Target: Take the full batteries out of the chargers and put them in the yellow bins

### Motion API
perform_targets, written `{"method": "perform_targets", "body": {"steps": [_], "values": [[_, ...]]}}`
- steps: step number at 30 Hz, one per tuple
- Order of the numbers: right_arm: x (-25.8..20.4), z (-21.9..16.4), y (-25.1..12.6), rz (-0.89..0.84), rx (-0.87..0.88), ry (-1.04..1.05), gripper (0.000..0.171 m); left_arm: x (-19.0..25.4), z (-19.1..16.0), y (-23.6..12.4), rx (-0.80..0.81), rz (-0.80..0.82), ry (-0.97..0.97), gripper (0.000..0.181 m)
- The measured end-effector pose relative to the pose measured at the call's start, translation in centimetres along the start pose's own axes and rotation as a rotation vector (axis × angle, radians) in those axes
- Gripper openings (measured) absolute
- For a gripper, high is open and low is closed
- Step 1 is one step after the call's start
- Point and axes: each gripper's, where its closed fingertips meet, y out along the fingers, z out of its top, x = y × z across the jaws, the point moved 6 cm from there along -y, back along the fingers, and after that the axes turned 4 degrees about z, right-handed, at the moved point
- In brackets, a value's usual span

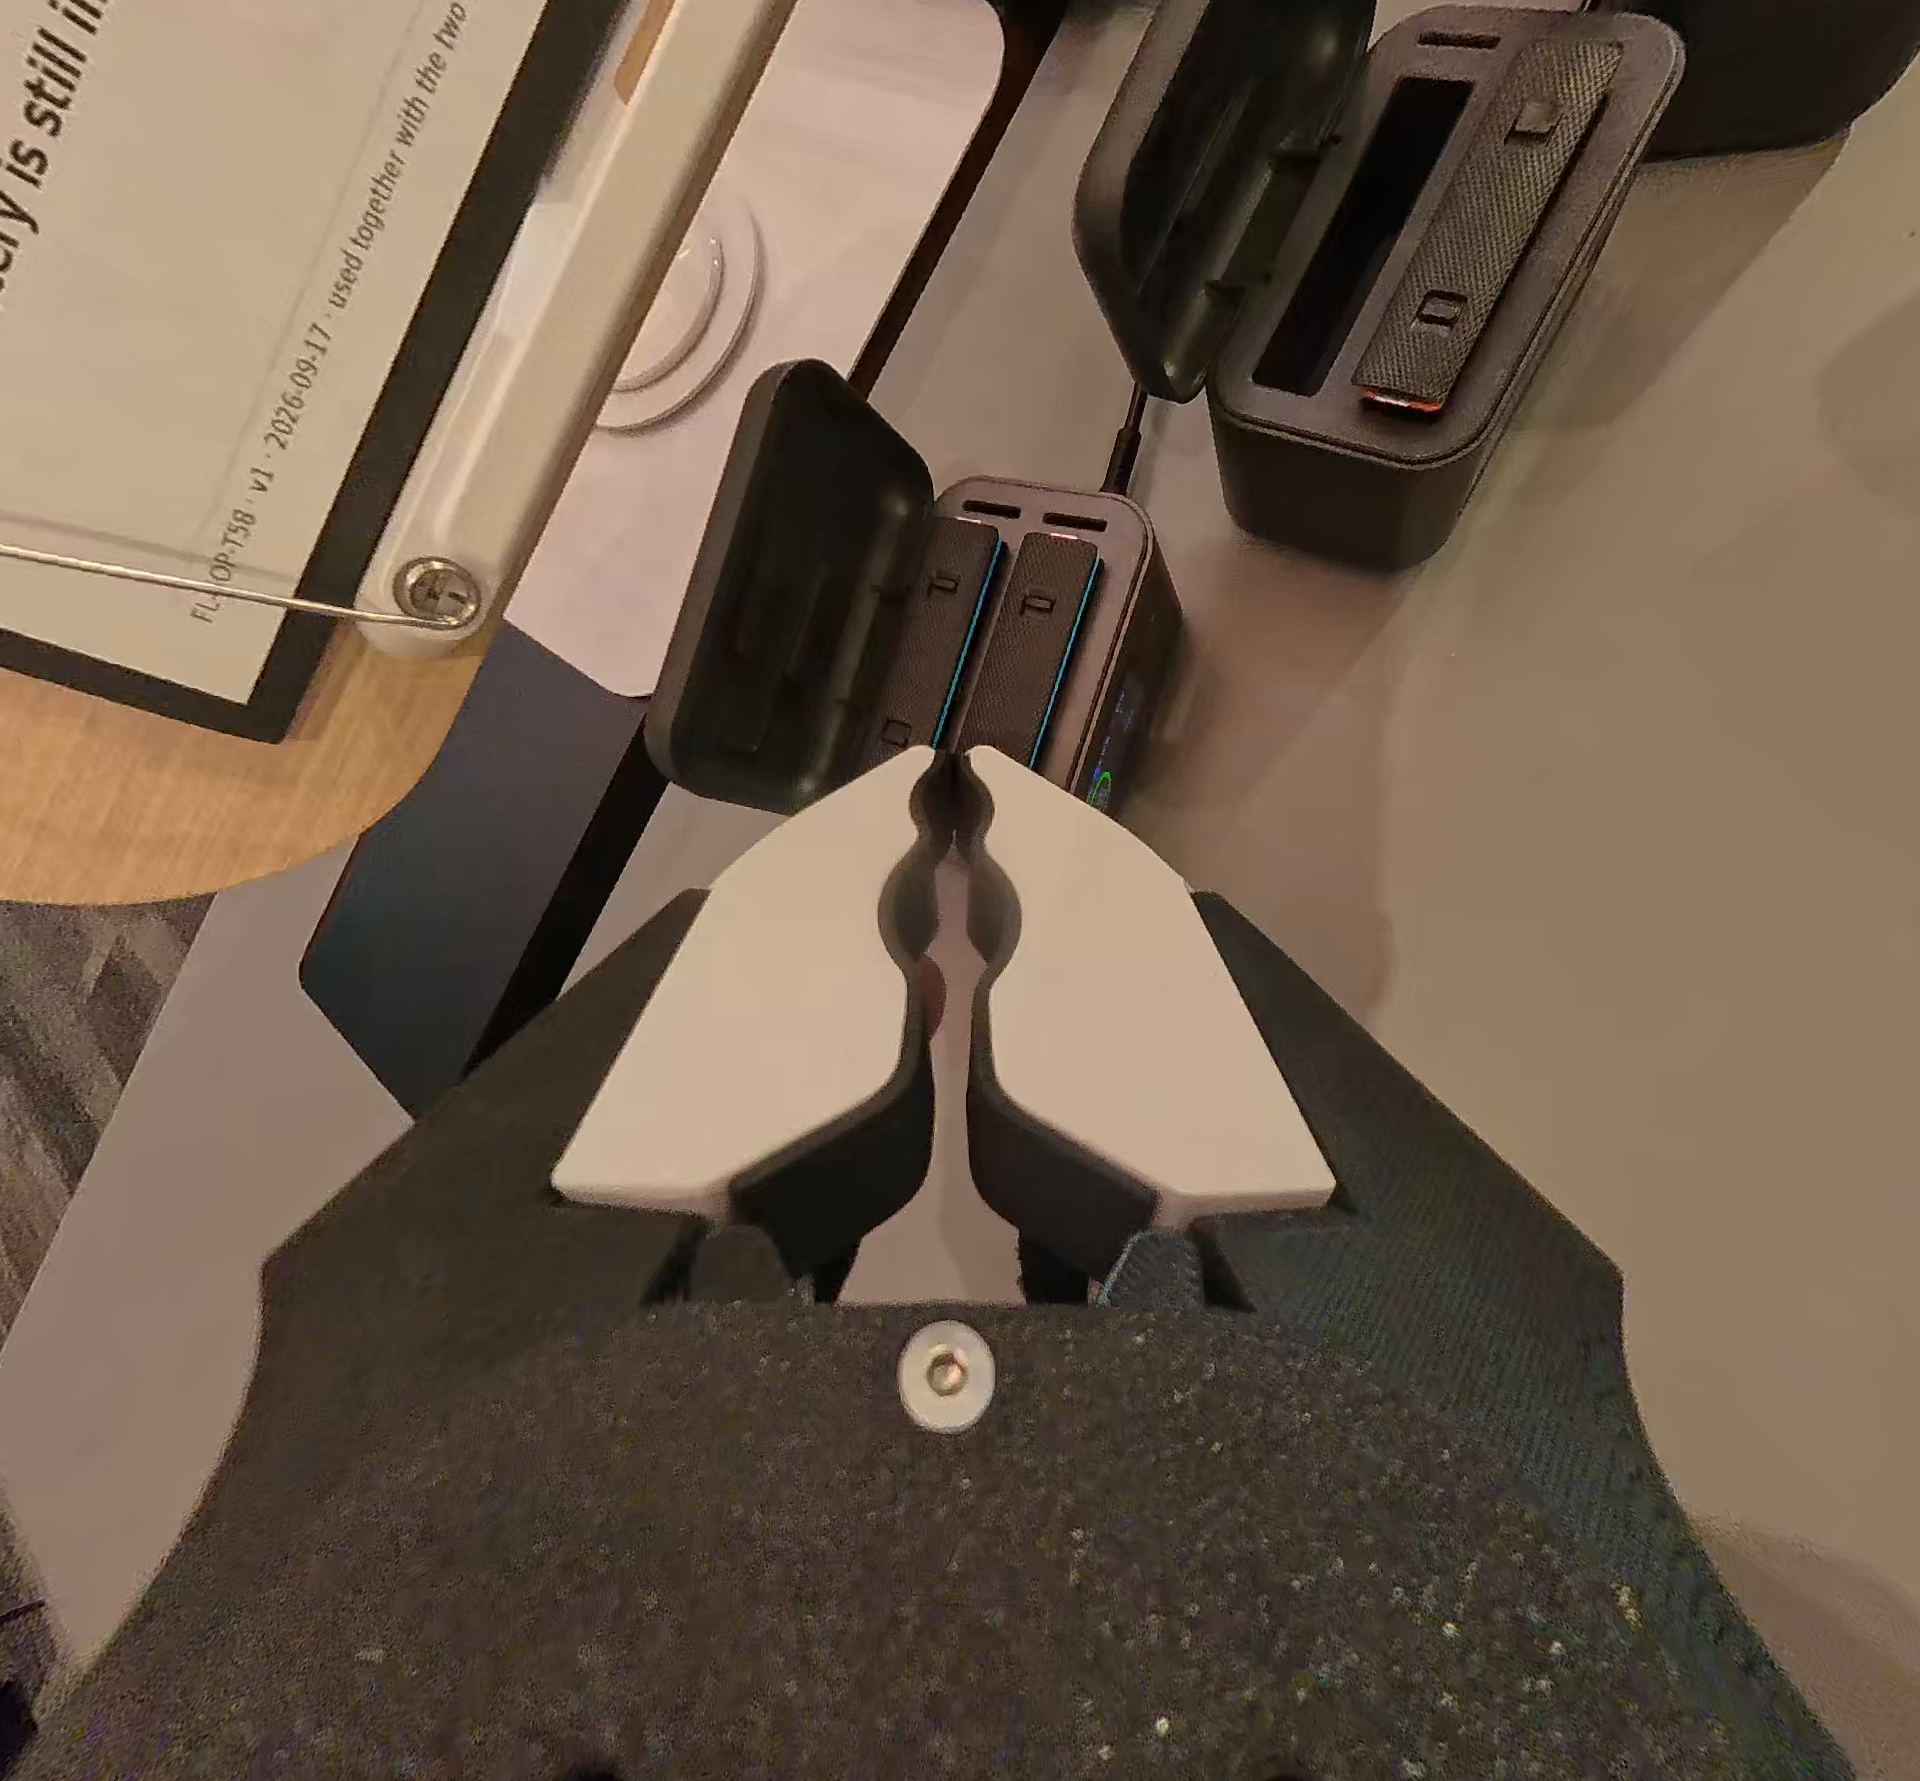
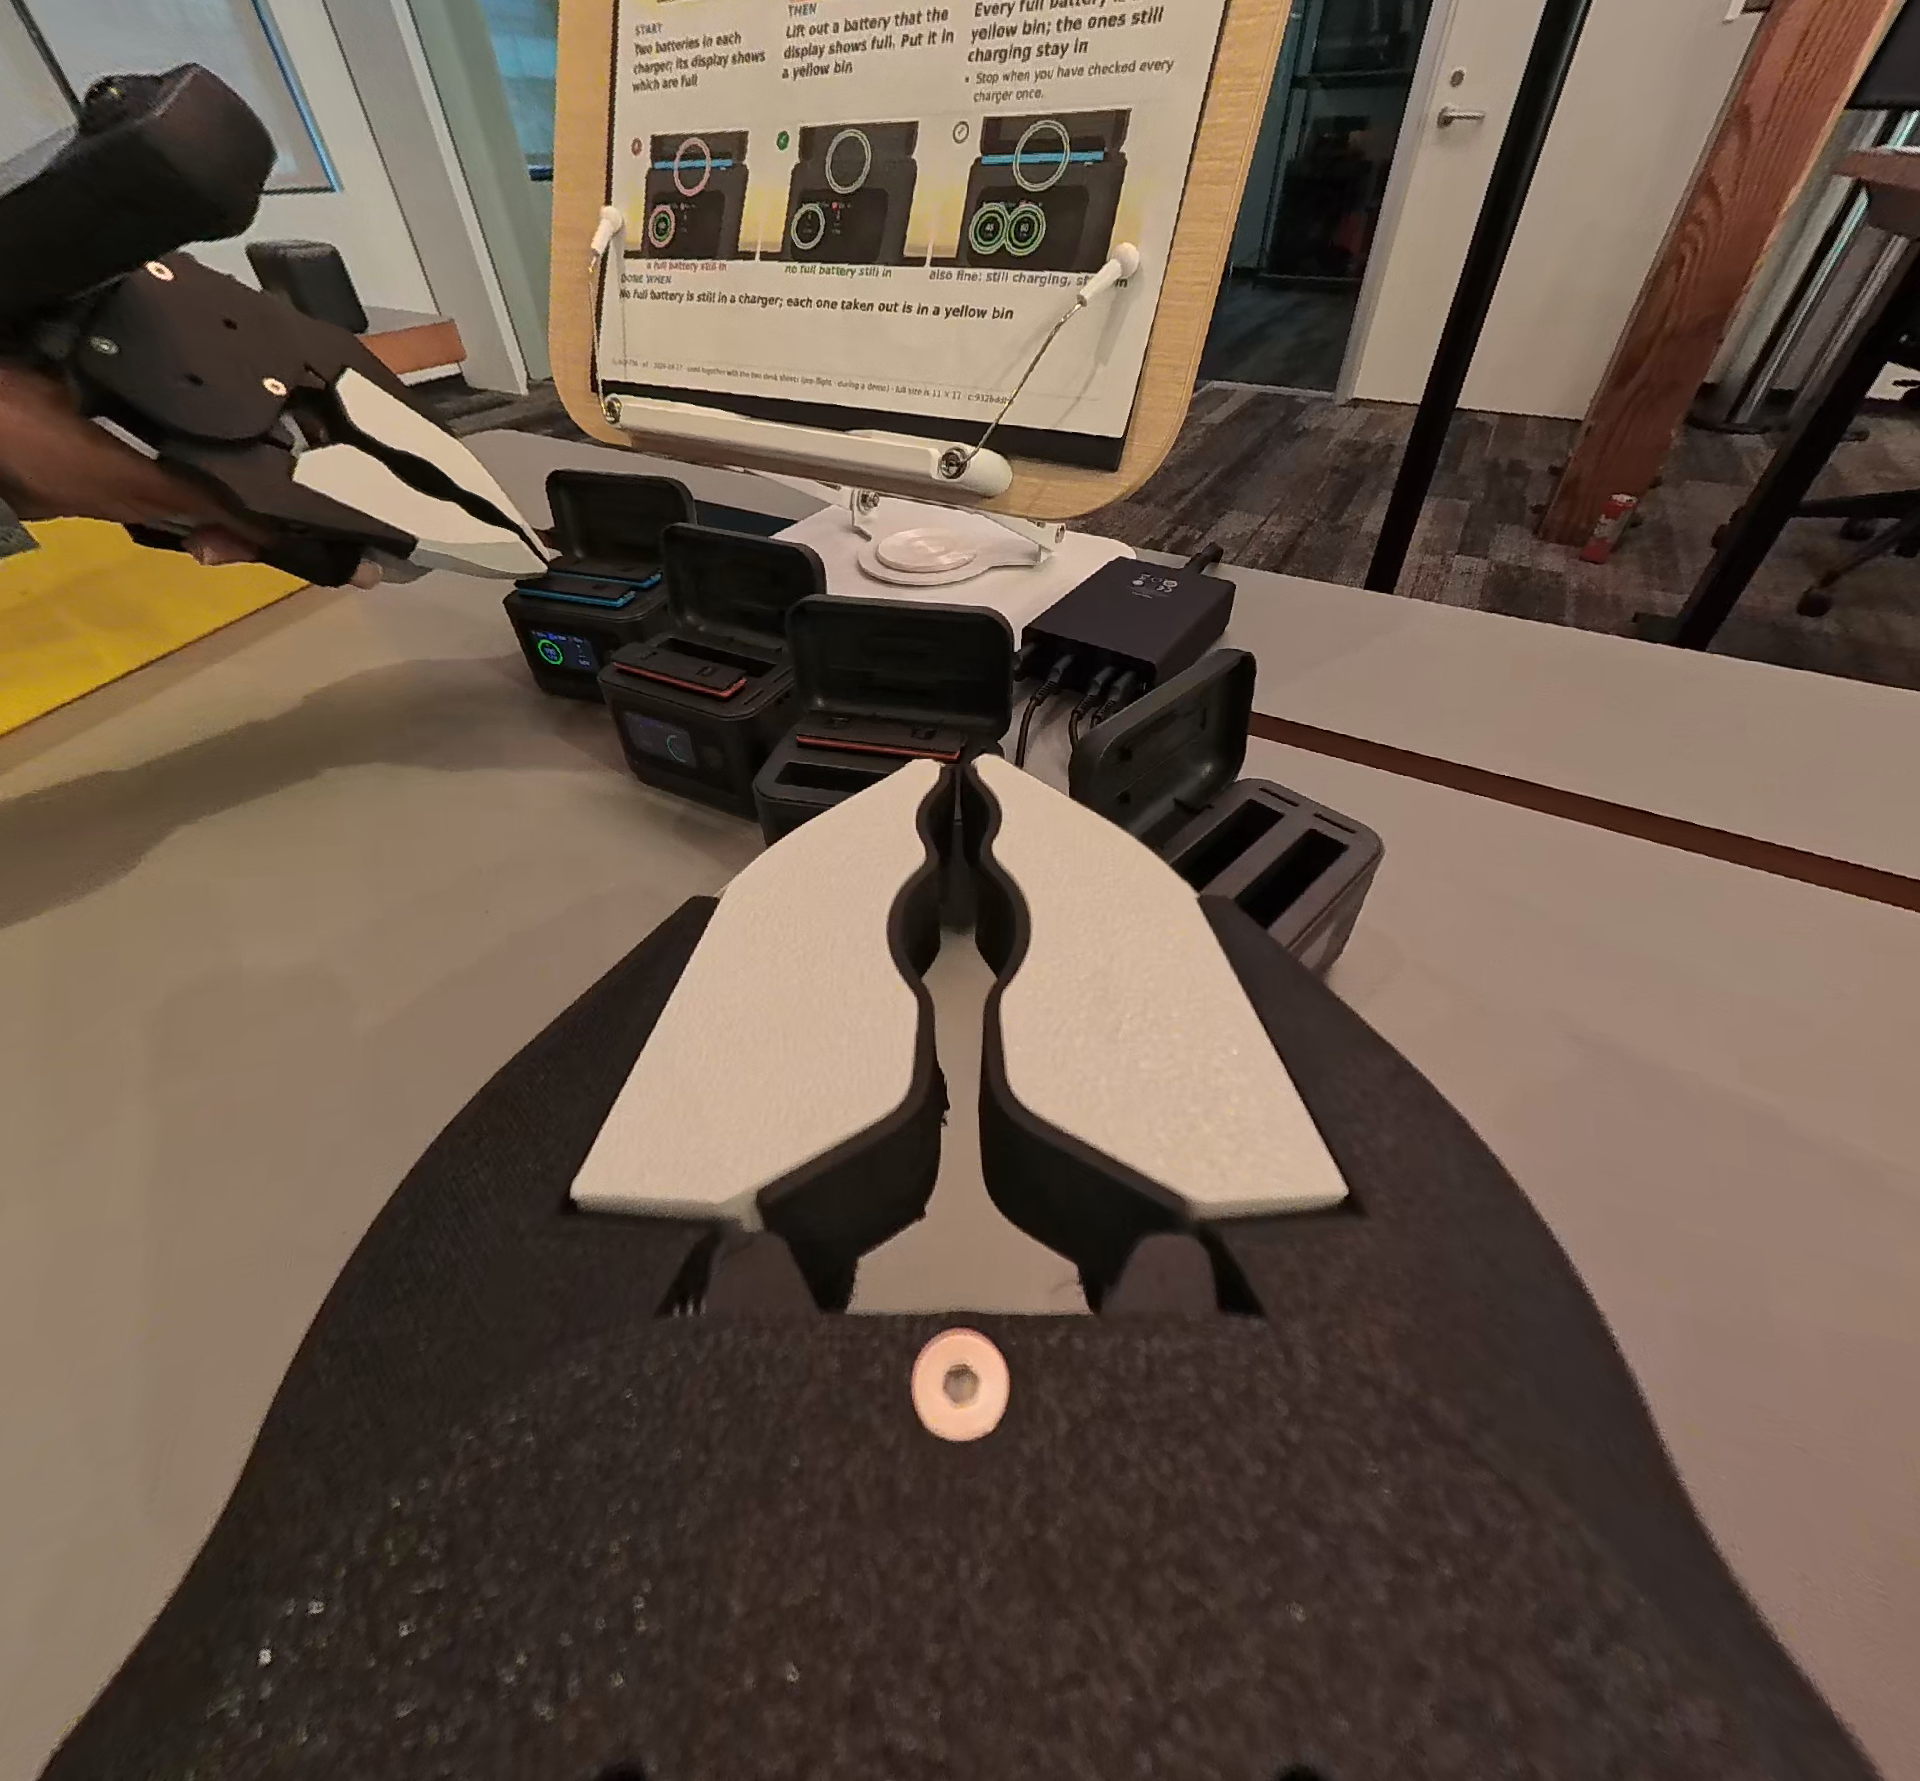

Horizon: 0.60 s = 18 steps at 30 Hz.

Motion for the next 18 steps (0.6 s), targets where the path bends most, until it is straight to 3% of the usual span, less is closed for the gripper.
{"method": "perform_targets", "body": {"steps": [6, 10, 18], "values": [[-0.3, -0.1, 0.1, 0.006, -0.006, -0.007, 0.0, 0.0, -0.2, 0.0, 0.01, -0.003, 0.007, 0.001], [-0.2, -0.2, 0.1, -0.001, -0.009, -0.008, 0.0, 0.2, 0.6, -0.1, -0.09, -0.005, 0.108, 0.0], [0.1, -0.2, 0.0, -0.009, -0.007, -0.005, 0.0, 0.3, 2.2, 1.0, -0.136, -0.033, 0.132, 0.001]]}}
